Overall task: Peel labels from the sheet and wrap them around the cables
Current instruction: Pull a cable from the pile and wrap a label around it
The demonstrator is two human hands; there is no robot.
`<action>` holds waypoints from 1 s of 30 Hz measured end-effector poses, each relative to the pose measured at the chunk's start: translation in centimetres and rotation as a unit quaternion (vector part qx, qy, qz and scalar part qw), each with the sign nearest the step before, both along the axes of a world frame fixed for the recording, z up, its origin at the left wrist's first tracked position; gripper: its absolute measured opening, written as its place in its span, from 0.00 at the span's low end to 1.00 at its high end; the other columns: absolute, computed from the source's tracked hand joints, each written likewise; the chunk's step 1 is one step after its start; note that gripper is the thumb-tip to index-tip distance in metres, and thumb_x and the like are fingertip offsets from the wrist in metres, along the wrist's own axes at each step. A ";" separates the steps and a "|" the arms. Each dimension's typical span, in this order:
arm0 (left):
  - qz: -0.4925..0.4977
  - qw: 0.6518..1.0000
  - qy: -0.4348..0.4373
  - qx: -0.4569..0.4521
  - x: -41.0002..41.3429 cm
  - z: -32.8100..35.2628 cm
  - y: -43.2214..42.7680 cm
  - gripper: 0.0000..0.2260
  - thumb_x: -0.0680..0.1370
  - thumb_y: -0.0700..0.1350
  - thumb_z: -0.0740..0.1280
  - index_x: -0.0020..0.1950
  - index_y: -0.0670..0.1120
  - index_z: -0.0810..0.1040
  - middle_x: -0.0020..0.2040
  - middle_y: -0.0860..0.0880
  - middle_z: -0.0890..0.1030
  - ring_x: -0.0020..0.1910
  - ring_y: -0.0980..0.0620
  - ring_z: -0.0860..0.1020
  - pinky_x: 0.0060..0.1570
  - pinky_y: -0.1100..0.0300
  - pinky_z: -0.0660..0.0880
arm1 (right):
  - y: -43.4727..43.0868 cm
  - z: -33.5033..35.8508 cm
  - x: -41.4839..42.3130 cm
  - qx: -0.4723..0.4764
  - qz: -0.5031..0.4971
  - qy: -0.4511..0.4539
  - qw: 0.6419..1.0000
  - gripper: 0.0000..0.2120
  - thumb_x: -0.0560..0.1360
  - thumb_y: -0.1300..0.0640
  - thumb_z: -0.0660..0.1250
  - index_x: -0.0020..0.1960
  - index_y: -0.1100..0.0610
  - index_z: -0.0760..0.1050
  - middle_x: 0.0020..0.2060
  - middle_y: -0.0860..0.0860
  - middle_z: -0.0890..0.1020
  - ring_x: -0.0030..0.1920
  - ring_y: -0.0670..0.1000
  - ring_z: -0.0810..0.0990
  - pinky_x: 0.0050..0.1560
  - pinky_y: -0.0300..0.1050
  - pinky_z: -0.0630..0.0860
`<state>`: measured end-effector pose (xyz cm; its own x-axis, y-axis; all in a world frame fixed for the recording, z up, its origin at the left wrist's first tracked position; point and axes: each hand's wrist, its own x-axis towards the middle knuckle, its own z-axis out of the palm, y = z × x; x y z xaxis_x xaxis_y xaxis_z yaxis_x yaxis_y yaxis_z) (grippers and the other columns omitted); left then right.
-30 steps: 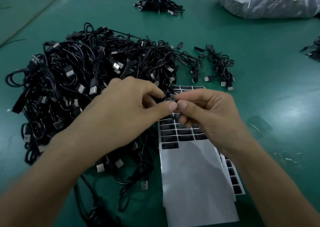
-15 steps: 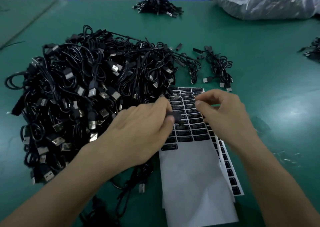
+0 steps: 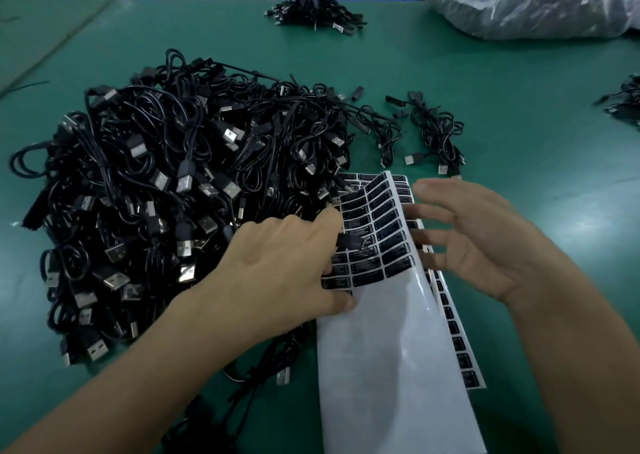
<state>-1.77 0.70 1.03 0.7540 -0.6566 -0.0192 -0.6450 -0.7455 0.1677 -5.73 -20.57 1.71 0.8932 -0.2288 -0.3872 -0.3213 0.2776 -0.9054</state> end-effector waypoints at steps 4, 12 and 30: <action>0.007 1.000 -0.006 -0.016 0.1 0.0 0.1 0.26 0.67 0.69 0.68 0.42 0.55 0.55 0.34 0.57 0.74 0.30 0.59 0.69 0.29 0.59 0.58 | 0.4 -0.6 -0.9 -0.057 0.179 0.054 0.981 0.44 0.61 0.52 0.82 0.72 0.48 0.66 0.46 0.58 0.86 0.37 0.55 0.85 0.36 0.47 0.82; -0.002 0.995 0.076 -0.065 0.5 0.2 0.6 0.20 0.65 0.62 0.72 0.41 0.58 0.62 0.39 0.65 0.82 0.33 0.64 0.78 0.33 0.61 0.73 | 2.1 -1.8 -1.9 -0.142 0.193 0.017 0.971 0.34 0.67 0.65 0.74 0.69 0.49 0.70 0.57 0.54 0.84 0.56 0.57 0.84 0.57 0.60 0.81; 0.045 0.962 0.171 -0.209 0.3 0.2 0.0 0.14 0.67 0.50 0.70 0.35 0.62 0.64 0.36 0.57 0.84 0.37 0.53 0.82 0.42 0.44 0.80 | 3.1 -2.0 -2.3 -0.029 0.100 -0.012 0.995 0.16 0.73 0.77 0.66 0.57 0.64 0.78 0.51 0.64 0.85 0.47 0.61 0.85 0.53 0.57 0.82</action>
<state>-1.45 0.73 1.24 0.8053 -0.5924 -0.0240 -0.4346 -0.6173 0.6558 -8.00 -17.52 -0.26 0.9318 -0.0679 -0.3567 -0.3431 0.1569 -0.9261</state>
